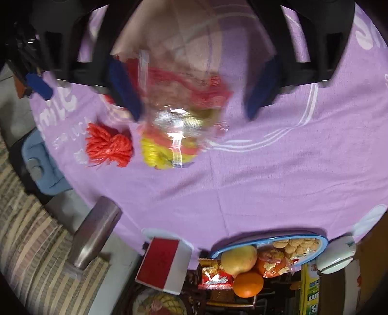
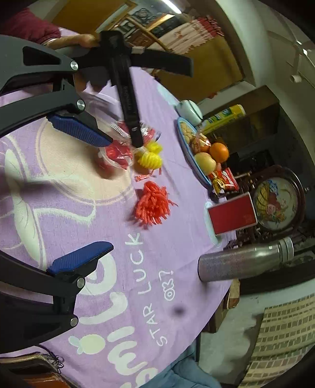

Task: Collect trash
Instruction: 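Return the left tool to the table and grasp the clear printed plastic bag, then hold the plastic bag in the left tool while the right tool grasps the clear round container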

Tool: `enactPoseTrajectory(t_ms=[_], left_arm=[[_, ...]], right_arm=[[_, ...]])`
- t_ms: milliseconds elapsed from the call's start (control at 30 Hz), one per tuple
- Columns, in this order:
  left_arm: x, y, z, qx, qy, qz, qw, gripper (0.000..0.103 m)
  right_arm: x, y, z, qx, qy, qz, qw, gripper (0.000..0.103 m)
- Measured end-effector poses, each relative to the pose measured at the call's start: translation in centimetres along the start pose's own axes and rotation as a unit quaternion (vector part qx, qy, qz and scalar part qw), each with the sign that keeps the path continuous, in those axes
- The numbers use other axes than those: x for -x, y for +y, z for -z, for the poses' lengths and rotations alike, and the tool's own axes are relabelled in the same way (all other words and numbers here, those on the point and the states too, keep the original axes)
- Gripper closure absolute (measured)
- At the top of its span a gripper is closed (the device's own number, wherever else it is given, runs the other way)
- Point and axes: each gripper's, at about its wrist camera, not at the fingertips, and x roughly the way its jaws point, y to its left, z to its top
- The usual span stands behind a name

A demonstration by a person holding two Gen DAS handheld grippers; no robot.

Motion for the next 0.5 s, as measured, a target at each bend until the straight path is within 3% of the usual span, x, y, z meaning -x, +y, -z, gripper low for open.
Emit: enactPoseTrajectory(t_ms=[100,267,500], left_arm=[[2.1,1.0,0.1,0.014,-0.021,0.021,0.9995,0.051],[7.4,3.7,3.1,0.025,-0.068,-0.011,0.9973,0.051],[9.9,6.9,6.8,0.025,-0.063,-0.065,0.9956,0.051]], right_arm=[[-0.1,0.6,0.2,0.014,0.003,-0.006,1.0,0.024],[0.2,0.5,0.3,0.008,-0.001,-0.017,1.0,0.024],[-1.8,3.3,0.1,0.035,0.045,-0.03,0.998,0.024]])
